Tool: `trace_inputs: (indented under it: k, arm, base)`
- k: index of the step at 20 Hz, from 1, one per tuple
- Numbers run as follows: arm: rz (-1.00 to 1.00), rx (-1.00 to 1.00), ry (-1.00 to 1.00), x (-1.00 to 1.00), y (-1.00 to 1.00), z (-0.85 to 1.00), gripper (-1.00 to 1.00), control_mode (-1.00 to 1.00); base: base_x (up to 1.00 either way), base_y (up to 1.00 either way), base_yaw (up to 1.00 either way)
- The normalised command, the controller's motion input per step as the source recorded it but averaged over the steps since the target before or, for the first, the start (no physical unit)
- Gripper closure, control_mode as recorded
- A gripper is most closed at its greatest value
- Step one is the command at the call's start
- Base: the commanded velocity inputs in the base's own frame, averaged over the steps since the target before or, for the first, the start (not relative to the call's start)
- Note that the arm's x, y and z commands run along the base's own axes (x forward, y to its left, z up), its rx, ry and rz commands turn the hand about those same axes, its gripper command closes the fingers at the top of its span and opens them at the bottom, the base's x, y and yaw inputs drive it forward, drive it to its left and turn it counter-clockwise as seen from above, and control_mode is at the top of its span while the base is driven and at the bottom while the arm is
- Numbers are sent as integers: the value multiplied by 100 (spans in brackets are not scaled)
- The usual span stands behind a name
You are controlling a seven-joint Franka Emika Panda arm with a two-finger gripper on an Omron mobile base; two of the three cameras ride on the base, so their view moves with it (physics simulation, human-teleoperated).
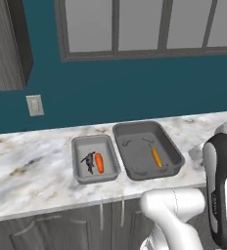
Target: Place one carrot and one fish in each tupperware on the nearby counter, to pack two identical lunches.
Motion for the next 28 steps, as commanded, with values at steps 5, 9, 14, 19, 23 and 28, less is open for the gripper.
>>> trace_inputs:
  k: [5, 9, 14, 19, 23, 28]
  arm:
    - [0, 0, 0, 0, 0, 0, -100, 100]
    - [0, 0, 0, 0, 0, 0, -100, 100]
    - [0, 0, 0, 0, 0, 0, -100, 100]
    - [0, 0, 0, 0, 0, 0, -100, 100]
    - [0, 0, 0, 0, 0, 0, -100, 100]
    - [0, 0, 0, 0, 0, 0, -100, 100]
  base:
    - [-71, 8, 1]
    - [-89, -40, -2]
    - [-31, -99, -6]
    - [-10, -100, -3]
    - [-3, -100, -3]
    - [-32, -100, -5]
